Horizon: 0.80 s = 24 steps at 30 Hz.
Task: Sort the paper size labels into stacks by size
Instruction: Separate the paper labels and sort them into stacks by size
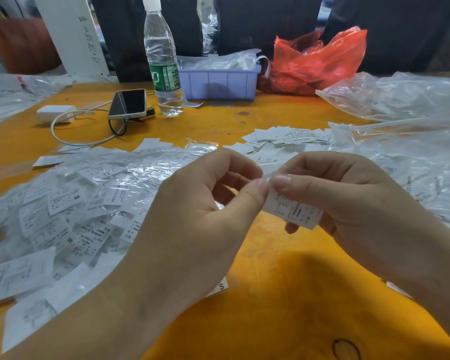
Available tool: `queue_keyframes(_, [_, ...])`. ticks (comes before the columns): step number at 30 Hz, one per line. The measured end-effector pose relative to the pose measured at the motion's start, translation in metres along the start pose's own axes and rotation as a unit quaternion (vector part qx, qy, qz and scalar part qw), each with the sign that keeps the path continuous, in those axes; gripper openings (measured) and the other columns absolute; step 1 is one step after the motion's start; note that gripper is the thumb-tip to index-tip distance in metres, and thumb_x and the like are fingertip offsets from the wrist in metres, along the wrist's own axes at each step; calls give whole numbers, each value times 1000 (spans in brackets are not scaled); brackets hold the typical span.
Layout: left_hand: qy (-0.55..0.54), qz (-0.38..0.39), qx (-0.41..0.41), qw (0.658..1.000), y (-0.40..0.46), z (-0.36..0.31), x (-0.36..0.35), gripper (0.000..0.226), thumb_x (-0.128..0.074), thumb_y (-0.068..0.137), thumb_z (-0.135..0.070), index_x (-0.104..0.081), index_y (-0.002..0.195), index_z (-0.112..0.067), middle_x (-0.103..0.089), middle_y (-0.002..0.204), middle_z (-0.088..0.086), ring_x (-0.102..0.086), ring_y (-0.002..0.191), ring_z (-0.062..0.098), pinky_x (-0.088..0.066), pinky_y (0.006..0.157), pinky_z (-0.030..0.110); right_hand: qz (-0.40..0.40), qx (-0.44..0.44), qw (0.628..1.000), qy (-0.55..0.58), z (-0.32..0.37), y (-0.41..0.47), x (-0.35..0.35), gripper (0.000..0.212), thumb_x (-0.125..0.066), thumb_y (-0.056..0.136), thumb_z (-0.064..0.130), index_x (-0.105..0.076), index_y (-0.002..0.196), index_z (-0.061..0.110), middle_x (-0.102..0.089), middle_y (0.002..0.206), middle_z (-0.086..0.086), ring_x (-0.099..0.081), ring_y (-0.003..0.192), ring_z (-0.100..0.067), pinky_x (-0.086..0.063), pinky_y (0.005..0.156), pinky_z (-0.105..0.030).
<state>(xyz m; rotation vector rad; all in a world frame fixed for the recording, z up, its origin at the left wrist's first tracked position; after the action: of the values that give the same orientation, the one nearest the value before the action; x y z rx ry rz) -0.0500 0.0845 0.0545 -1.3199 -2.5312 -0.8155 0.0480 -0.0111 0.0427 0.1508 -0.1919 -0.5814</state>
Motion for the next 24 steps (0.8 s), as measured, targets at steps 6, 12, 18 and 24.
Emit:
queue_keyframes(6, [-145,31,103,984,6,24,0,8,-75,83,-18,-71,86,-25,-73,74,0,-66,61,10,-53,53,21,11,-21,1000,10,-4,-1,-1,16,-66,74,29,-74,71,16,-67,73,-3,-61,65,-15,-51,55,-25])
queue_keyframes(12, [-88,14,57,994,12,12,17,11,-64,75,-28,-70,85,-27,-74,72,-6,-64,62,9,-54,57,22,45,-31,998,-13,-8,0,-8,16,-65,76,30,-76,72,19,-70,72,-2,-62,65,-12,-52,56,-24])
queue_keyframes(18, [64,61,11,996,14,2,23,19,-50,73,-25,-68,77,-28,-63,61,-9,-57,55,10,-50,47,24,121,-67,989,-59,-18,-5,-25,18,-65,77,34,-76,78,19,-70,72,-1,-62,65,-9,-53,61,-24])
queue_keyframes(24, [209,141,22,968,11,15,13,17,-48,78,-34,-64,82,-37,-61,72,-21,-57,68,1,-51,54,24,135,-71,985,-85,-21,-7,-27,16,-69,74,33,-75,86,24,-73,76,-2,-64,66,-10,-54,61,-24])
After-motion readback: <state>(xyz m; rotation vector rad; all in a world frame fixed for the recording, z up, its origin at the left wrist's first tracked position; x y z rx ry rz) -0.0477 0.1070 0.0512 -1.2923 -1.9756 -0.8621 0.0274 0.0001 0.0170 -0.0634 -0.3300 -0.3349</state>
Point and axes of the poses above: each hand's wrist, its own y-axis towards the middle knuckle, its own x-axis out of the back of the hand, z = x × y, the point moved 9 cm from there along y, towards the middle knuckle
